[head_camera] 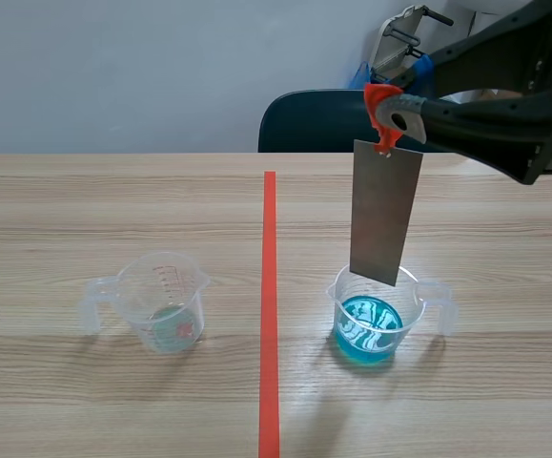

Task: Do the redox reaction experiment

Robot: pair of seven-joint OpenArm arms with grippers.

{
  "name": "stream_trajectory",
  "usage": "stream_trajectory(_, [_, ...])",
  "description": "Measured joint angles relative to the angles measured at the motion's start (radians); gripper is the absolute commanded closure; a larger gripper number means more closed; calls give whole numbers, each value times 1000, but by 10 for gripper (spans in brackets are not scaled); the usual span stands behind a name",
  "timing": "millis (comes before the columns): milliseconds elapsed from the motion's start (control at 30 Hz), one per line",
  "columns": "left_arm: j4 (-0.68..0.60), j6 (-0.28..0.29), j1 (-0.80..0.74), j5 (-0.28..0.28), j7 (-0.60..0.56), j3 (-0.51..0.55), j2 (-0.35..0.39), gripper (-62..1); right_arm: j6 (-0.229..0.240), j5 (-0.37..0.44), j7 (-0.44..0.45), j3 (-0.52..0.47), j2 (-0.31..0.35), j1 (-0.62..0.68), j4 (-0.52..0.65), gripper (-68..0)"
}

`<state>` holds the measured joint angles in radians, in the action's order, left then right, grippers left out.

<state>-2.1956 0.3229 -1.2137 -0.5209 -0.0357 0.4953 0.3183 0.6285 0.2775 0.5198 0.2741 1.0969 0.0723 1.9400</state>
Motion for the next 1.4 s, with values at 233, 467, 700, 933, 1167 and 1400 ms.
stream_trajectory(233, [0,0,0,0,0,0,0,-623,0,0,0,0,0,0,0,-8])
stream_trajectory(467, [0,0,0,0,0,0,0,-623,0,0,0,0,0,0,0,-8])
stream_trajectory(700, [0,0,0,0,0,0,0,-623,0,0,0,0,0,0,0,-8])
stream_trajectory(933, [0,0,0,0,0,0,0,-623,0,0,0,0,0,0,0,-8])
stream_trajectory(1167, [0,9,37,0,34,0,0,-327,0,0,0,0,0,0,0,-8])
stream_trajectory(1400, [102,9,225,0,53,-102,20,-27,27,-21,6,0,0,-2,-8,-8])
